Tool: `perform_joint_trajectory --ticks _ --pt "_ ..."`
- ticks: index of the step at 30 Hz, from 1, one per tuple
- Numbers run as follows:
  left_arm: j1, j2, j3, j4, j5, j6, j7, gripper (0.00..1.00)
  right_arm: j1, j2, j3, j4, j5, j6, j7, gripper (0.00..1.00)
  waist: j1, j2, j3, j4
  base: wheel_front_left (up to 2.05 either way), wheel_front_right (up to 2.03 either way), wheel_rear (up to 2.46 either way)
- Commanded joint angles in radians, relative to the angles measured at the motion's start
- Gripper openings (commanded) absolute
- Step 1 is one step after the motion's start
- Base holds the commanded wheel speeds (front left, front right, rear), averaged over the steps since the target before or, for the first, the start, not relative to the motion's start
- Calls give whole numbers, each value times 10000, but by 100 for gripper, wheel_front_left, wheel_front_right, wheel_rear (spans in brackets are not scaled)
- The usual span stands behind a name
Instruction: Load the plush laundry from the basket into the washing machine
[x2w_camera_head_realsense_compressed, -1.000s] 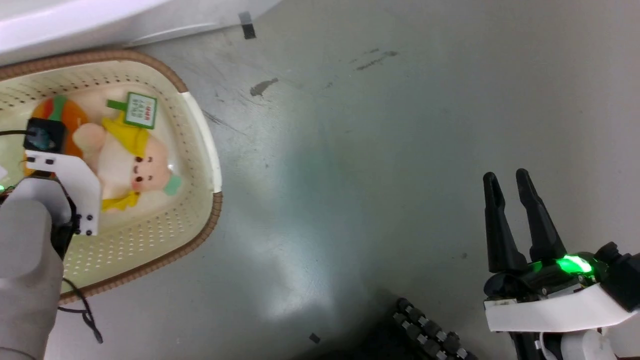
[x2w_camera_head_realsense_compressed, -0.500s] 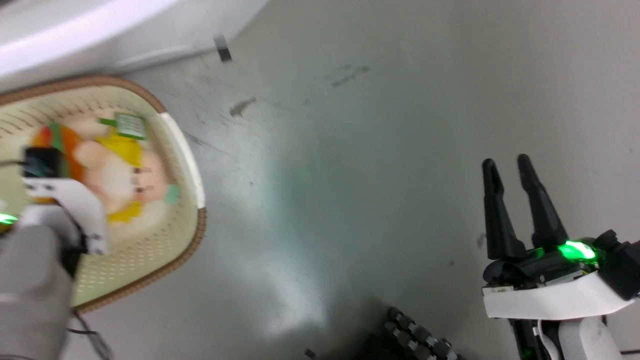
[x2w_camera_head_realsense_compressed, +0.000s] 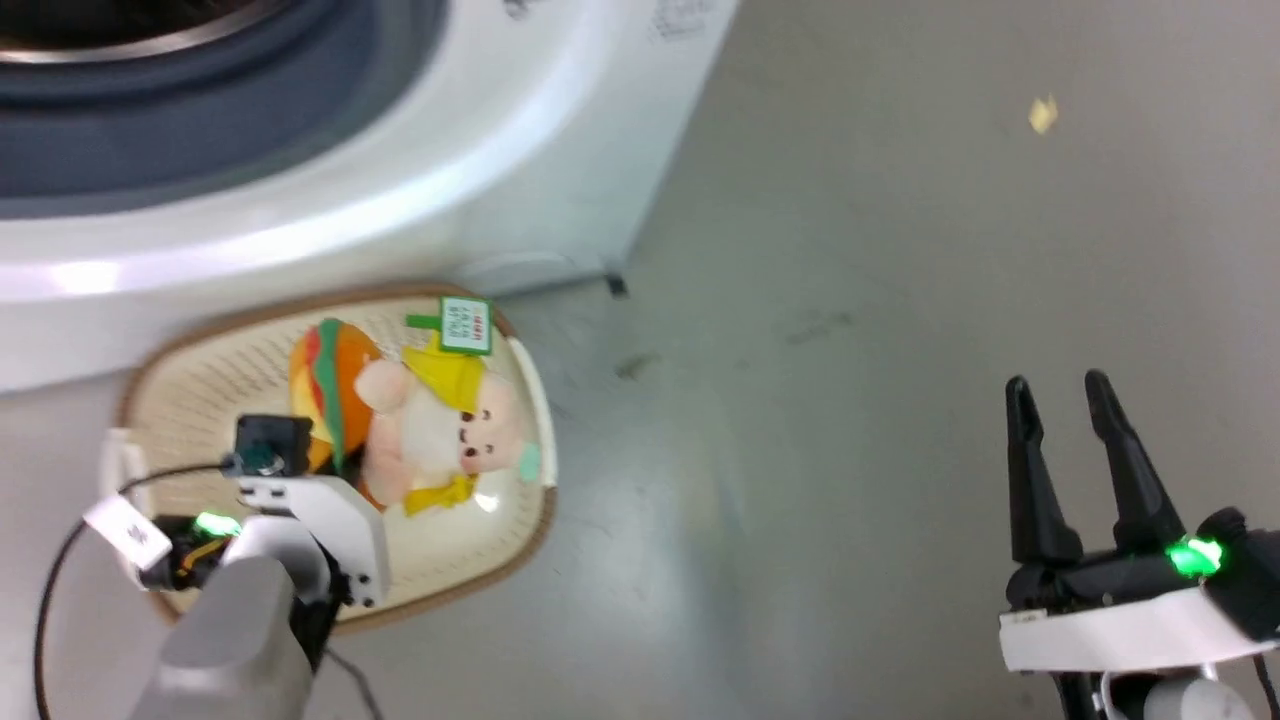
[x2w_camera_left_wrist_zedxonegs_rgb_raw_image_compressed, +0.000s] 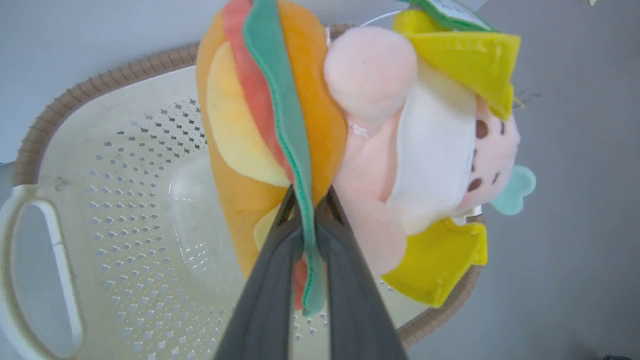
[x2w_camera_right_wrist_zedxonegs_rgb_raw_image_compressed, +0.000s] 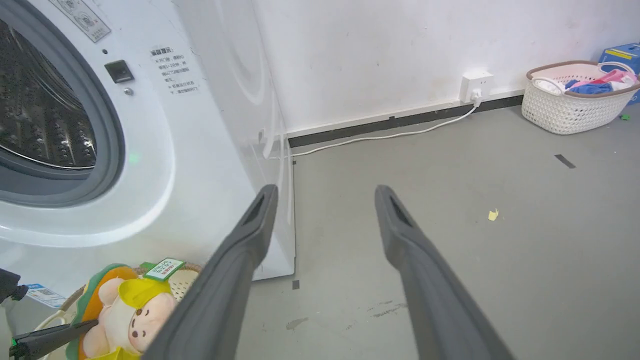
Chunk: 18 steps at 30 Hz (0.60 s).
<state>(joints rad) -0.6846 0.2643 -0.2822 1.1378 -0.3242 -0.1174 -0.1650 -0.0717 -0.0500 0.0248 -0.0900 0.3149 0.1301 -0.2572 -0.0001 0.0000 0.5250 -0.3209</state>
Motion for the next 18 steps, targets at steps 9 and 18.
perform_joint_trajectory --ticks 9,18 --pt "1449 -350 150 -1959 -575 -110 -955 0 686 -2 -97 131 -462 6 -45 100 1 0 -2165 1511 0 0 0" --pt "3462 -667 1472 -6749 -183 526 -965 0 885 -2 -260 82 -535 6 -45 100 1 0 -2430 1700 0 0 0"
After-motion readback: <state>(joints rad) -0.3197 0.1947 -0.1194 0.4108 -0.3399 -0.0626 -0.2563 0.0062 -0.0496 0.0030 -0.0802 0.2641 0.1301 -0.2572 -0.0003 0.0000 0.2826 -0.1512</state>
